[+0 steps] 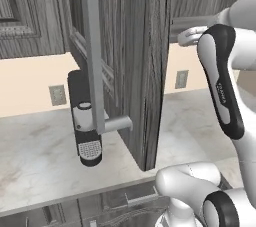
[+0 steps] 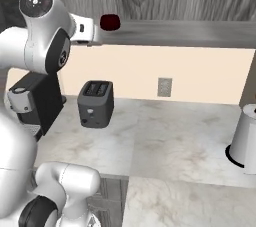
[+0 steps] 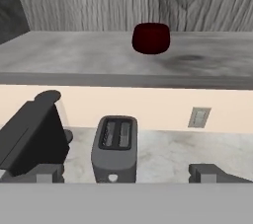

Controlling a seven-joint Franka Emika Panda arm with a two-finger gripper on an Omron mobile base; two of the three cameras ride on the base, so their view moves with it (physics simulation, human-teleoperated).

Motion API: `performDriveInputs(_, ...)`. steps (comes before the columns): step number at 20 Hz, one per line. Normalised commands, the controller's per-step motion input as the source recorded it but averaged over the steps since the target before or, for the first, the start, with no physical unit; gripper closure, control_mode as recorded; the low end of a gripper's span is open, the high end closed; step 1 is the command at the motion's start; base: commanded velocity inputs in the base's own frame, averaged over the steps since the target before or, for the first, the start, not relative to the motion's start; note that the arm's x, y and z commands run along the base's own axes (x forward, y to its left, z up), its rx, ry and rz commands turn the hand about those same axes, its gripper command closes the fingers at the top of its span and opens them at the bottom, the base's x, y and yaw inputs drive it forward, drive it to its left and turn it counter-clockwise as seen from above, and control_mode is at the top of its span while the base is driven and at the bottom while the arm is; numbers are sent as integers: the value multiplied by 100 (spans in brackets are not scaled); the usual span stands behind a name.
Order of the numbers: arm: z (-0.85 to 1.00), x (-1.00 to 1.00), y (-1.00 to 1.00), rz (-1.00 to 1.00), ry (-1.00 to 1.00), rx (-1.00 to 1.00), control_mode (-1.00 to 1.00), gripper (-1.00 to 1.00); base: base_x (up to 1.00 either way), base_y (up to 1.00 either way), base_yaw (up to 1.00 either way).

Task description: There is a tray on the dining counter. Grab the cup, mug, and pitcher and place them on the tray. The pitcher may be placed next to the tray if it cannot fit the tray.

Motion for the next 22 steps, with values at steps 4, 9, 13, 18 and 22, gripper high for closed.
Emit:
performDriveInputs(4, 0, 15, 0, 0, -2, 0, -100, -100, 0, 0, 0)
performDriveInputs(9, 0, 18, 0, 0, -3, 0, -100, -100, 0, 0, 0)
performDriveInputs(13, 0, 24, 0, 0, -3, 0, -100, -100, 0, 0, 0)
performDriveInputs(18, 0, 42, 0, 0, -1, 0, -100, -100, 0, 0, 0)
performDriveInputs(22, 0, 40, -11, 0, 0, 4, -100, -100, 0, 0, 0)
